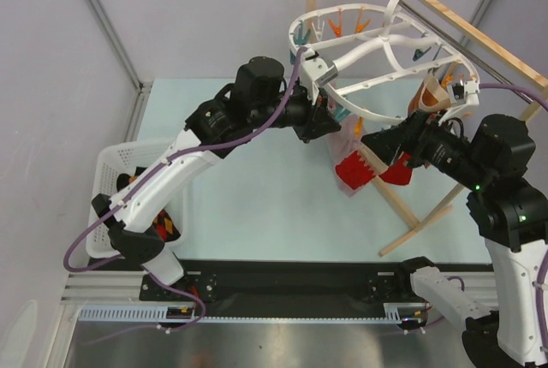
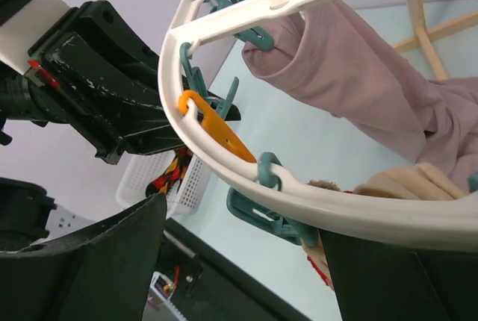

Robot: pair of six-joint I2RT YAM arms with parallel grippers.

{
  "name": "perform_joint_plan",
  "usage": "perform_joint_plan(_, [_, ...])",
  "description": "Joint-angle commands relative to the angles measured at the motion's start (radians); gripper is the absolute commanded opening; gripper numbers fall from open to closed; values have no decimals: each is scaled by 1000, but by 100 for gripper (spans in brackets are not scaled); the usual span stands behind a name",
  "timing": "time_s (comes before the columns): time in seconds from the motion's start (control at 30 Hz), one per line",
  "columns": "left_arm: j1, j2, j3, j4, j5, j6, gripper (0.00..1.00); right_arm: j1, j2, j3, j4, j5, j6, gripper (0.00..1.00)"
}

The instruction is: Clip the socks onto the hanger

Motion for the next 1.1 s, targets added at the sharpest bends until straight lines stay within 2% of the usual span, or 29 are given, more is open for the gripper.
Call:
perform_joint_plan(0.0, [-43,1,63,-152,6,-33,0,-4,-3,86,-160,-36,23,87])
perform_joint_plan(0.17, [-54,6,117,-200,4,-66,0,-4,4,220,-295,-5,7,89])
perform_joint_plan(0.27, [-63,7,141,-219,6,-84,0,-6,37,319,-442,81,-45,90])
perform_joint_plan(0.37, [-66,9,146,-220,12,-99,0,-3,35,317,-505,196,-68,91])
perform_joint_plan(0.43, [-67,12,145,-212,15,-109,0,-4,20,311,-499,181,-59,92])
perform_joint_plan(0.57, [-69,26,155,-203,26,-116,0,-3,18,345,-459,74,-28,93])
perform_joint_plan(0.67, [-69,42,181,-215,14,-115,0,-3,41,366,-432,-127,31,92])
perform_joint_plan(0.77, [-69,56,201,-226,14,-113,0,-3,43,343,-314,-271,131,90])
perform_joint_plan(0.93, [-69,84,246,-256,29,-116,0,-3,26,302,-151,-365,307,84])
perform_joint_plan(1.07, [-69,95,287,-278,29,-116,0,-3,-15,106,95,-369,524,78])
